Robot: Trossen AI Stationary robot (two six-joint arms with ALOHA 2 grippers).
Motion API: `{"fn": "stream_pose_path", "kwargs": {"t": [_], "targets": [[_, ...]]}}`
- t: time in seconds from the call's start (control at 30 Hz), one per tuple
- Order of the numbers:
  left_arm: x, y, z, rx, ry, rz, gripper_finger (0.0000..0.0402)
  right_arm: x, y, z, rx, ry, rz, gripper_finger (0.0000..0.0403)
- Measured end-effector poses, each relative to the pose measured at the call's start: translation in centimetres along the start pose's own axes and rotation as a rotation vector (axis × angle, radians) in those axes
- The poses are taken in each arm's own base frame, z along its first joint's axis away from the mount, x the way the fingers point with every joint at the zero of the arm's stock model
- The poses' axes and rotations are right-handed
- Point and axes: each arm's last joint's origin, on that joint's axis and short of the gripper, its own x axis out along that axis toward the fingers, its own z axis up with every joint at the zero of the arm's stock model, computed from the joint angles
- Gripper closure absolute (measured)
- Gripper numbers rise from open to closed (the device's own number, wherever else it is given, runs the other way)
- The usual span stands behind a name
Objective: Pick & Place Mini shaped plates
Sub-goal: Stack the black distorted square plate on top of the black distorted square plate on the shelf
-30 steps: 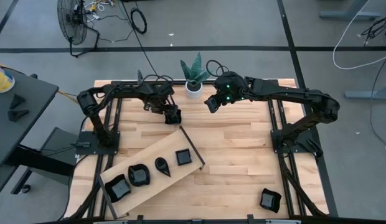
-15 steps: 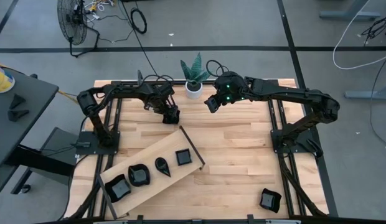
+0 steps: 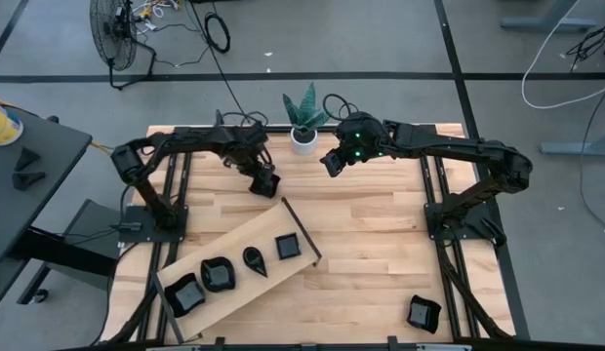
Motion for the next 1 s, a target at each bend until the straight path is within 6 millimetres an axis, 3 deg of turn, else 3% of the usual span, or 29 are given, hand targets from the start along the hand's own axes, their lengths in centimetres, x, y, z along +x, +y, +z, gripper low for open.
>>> {"fn": "stream_pose_path", "kwargs": {"t": [0.33,0.57,0.73,1.0], "targets": [[-7.2,1.2,0.3,0.113,-0.043,-0.114,0.0399,0.0,0.1,0.1,-0.001,-0.011,0.006,0.0246],[-14.4,-0.2,-1.3,0.286,-0.060,-0.130,0.0400,0.0,0.1,0.1,-0.001,-0.011,0.006,0.0246],[-19.2,-1.4,-3.9,0.377,-0.082,-0.156,0.0400,0.0,0.1,0.1,-0.004,-0.011,0.006,0.0246],[-23.8,-1.9,-10.3,0.470,-0.065,-0.234,0.0400,0.0,0.1,0.0,-0.012,-0.009,0.008,0.0246]]}}
